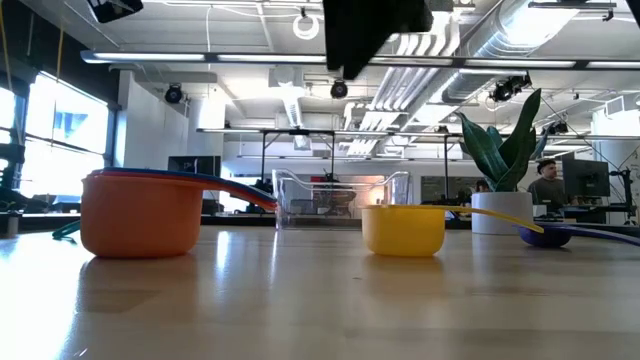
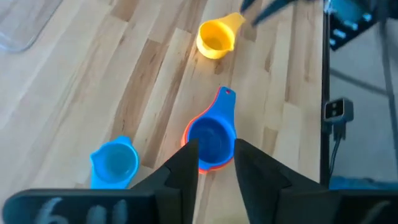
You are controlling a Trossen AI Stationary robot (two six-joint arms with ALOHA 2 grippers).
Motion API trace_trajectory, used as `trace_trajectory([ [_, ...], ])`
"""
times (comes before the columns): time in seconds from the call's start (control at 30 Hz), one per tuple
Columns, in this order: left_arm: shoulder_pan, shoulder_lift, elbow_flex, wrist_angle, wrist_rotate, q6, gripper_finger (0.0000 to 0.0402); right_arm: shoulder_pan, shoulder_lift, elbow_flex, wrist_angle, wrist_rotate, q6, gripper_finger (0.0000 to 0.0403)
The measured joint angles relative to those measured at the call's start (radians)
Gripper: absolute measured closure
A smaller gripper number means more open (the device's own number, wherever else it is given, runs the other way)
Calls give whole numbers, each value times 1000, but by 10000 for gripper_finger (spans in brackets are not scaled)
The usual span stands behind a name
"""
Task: Nest measuring cups in basket
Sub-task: Stack the yellow measuring cup on top of the blue measuring cup
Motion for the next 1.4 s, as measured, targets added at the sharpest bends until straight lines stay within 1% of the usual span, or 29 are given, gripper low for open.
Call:
trace_trajectory([
  [0.1,0,0,0,3,1,62,281,9,-1,78,-61,77,66,306],
  [0.13,0,1,0,12,-13,71,272,12,-1,106,-87,106,89,306],
  [0.23,2,11,0,87,-41,115,252,25,-1,196,-183,206,162,306],
  [0.3,2,22,0,146,-44,201,245,32,-1,257,-255,267,219,306],
  [0.37,2,41,0,210,-46,302,244,34,-37,235,-259,313,267,306],
  [0.5,13,99,0,331,-47,443,247,32,-99,205,-270,355,347,306],
  [0.63,47,175,0,411,-47,555,252,25,-136,203,-270,442,343,306],
  [0.73,73,233,0,472,-46,606,254,17,-167,204,-269,502,296,306],
  [0.9,103,316,0,580,-44,629,254,-13,-213,203,-269,520,240,306],
  [1.07,135,398,-1,681,-20,687,255,-41,-237,204,-268,523,212,306],
  [1.23,172,493,0,807,33,698,255,-55,-238,203,-269,496,187,306],
  [1.4,194,575,1,861,74,717,257,-59,-238,203,-269,496,191,306],
])
